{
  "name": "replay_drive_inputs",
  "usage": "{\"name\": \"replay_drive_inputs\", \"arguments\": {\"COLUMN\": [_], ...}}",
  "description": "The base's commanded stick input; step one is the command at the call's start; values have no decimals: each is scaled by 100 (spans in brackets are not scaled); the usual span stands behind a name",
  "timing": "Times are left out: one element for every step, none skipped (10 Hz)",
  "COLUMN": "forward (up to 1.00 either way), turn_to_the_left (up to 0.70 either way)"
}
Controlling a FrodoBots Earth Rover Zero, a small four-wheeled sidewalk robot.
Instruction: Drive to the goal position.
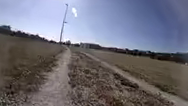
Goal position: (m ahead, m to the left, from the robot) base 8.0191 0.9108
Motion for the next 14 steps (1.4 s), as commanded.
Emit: {"name": "replay_drive_inputs", "arguments": {"forward": [85, 85, 85, 85, 85, 85, 85, 85, 85, 85, 85, 85, 85, 85], "turn_to_the_left": [0, 0, 0, 0, 0, 0, 0, 0, 0, 0, 25, 34, 34, 34]}}
